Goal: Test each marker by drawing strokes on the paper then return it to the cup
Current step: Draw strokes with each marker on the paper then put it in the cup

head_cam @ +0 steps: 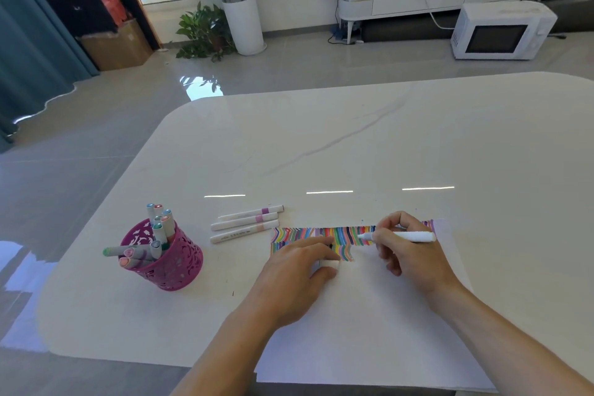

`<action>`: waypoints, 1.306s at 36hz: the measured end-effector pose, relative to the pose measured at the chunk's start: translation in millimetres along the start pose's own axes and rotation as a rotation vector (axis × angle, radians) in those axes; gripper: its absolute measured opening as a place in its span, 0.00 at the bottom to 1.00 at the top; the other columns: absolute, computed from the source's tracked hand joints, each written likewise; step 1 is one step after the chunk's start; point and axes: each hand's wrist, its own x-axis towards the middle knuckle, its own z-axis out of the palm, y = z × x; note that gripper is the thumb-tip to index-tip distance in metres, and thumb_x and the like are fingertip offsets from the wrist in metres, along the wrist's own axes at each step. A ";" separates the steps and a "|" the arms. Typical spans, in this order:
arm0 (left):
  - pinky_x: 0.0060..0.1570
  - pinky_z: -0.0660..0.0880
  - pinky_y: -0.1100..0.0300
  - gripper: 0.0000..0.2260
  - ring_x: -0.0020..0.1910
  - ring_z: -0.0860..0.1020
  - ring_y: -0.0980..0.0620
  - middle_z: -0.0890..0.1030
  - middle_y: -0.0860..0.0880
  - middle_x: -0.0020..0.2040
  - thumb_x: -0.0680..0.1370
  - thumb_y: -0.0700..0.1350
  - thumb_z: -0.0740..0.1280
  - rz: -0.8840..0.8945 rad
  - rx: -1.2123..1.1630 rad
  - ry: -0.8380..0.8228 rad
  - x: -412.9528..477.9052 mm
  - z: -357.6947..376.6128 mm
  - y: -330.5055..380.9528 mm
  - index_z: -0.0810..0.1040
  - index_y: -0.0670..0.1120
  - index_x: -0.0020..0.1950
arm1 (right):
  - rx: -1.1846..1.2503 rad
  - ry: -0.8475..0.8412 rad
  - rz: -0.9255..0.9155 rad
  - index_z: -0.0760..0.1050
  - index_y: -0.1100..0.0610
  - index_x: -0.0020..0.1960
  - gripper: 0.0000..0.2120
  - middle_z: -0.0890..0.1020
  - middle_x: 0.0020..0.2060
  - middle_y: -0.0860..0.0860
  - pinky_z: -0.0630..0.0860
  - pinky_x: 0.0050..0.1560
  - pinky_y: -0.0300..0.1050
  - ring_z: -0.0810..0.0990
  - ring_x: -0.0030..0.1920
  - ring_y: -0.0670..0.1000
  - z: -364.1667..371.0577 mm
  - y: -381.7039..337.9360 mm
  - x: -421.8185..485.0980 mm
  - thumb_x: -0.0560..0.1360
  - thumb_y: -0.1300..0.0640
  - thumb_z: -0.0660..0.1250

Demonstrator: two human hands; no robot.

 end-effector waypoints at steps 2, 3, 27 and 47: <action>0.61 0.62 0.75 0.10 0.66 0.70 0.66 0.75 0.66 0.67 0.80 0.50 0.68 -0.006 -0.055 0.045 1.7 -1.8 0.0 0.81 0.58 0.61 | 0.022 0.000 -0.017 0.77 0.55 0.41 0.09 0.77 0.28 0.51 0.67 0.25 0.38 0.71 0.27 0.50 -0.1 -4.5 -0.6 0.68 0.57 0.77; 0.62 0.63 0.75 0.10 0.65 0.71 0.67 0.76 0.66 0.65 0.80 0.50 0.68 -0.012 -0.077 0.072 2.6 -2.4 -0.2 0.81 0.58 0.60 | 0.031 0.002 -0.035 0.79 0.57 0.42 0.10 0.78 0.28 0.51 0.68 0.26 0.39 0.72 0.27 0.49 -0.1 -6.6 -0.7 0.67 0.55 0.77; 0.43 0.75 0.65 0.12 0.39 0.78 0.59 0.82 0.55 0.43 0.83 0.44 0.64 -0.066 -0.408 0.125 4.3 -8.1 14.8 0.83 0.59 0.59 | 0.074 -0.151 -0.212 0.77 0.62 0.46 0.06 0.86 0.37 0.60 0.80 0.33 0.47 0.82 0.34 0.56 10.2 -17.3 -10.8 0.82 0.62 0.68; 0.36 0.69 0.60 0.16 0.33 0.70 0.58 0.74 0.60 0.33 0.84 0.46 0.59 -0.101 -0.406 0.141 0.3 -1.4 20.4 0.71 0.58 0.37 | 0.137 -0.212 -0.175 0.78 0.66 0.47 0.06 0.85 0.37 0.64 0.81 0.35 0.46 0.83 0.35 0.57 9.3 -14.4 -9.6 0.80 0.64 0.69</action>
